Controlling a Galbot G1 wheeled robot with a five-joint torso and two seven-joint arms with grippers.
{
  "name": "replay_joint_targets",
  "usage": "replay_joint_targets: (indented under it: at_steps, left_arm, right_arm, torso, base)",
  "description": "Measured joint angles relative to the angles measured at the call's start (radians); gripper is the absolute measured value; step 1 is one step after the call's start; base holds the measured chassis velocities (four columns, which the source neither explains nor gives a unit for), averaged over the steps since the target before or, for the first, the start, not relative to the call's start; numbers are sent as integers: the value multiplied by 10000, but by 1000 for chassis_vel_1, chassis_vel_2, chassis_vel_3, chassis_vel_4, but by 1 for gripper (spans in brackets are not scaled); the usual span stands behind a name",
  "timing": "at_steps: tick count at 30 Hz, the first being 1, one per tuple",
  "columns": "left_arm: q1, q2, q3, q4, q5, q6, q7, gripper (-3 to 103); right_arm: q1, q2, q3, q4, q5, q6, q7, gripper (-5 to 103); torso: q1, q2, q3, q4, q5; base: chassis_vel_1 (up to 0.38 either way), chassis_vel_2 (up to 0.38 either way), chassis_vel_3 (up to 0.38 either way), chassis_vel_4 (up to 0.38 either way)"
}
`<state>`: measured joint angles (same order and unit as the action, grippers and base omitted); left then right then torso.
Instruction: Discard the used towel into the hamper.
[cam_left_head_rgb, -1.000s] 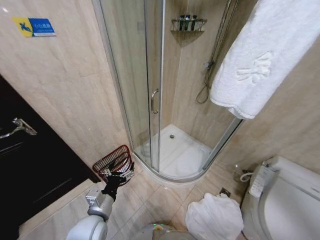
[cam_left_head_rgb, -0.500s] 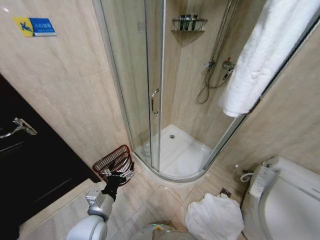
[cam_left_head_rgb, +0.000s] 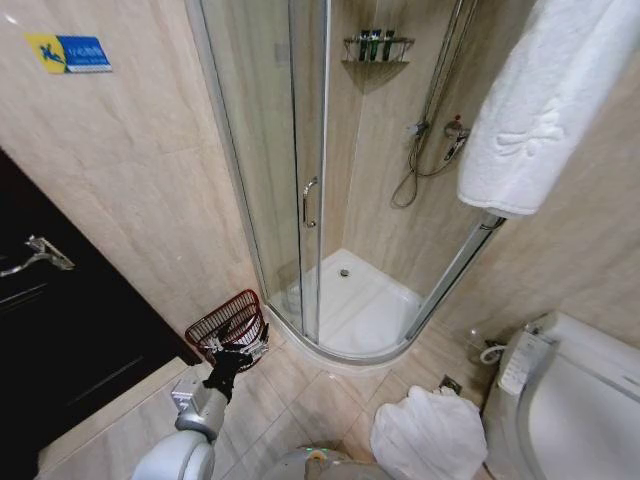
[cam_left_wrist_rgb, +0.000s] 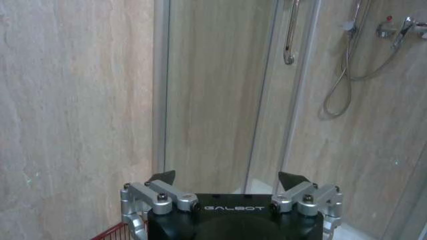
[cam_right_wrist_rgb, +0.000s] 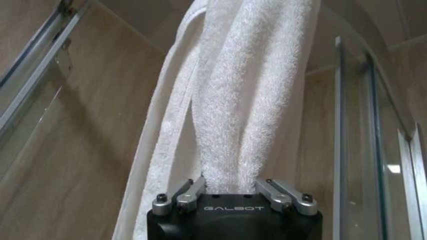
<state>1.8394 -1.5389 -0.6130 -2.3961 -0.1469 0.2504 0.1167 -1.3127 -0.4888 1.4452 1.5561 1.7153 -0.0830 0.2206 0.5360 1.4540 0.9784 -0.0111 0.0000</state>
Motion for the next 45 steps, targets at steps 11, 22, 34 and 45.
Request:
replay_joint_targets:
  at_steps: [11, 22, 34, 45]
  left_arm:
    - [0, 0, 0, 0, 0, 0, 0, 100]
    - [0, 1, 0, 0, 0, 0, 0, 100]
    - [0, 1, -1, 0, 0, 0, 0, 100]
    - [0, 0, 0, 0, 0, 0, 0, 100]
  right_arm:
    - [964, 910, -581, 761, -489, 54, -75, 12]
    - [1489, 1849, -611, 1845, -1080, 140, 29, 12]
    - [2016, 3714, -946, 4680, -2202, -234, 692, 12]
    - [1603, 5566, -1209, 6847, -3077, -352, 1375, 12]
  torso:
    - [-1, 0, -1, -1, 2]
    - [-1, 1, -1, 0, -3]
    - [-1, 1, -1, -1, -2]
    - [-1, 0, 0, -1, 5]
  base:
    - [0, 0, 0, 0]
    - [0, 0, 0, 0]
    - [0, 0, 0, 0]
    - [0, 0, 0, 0]
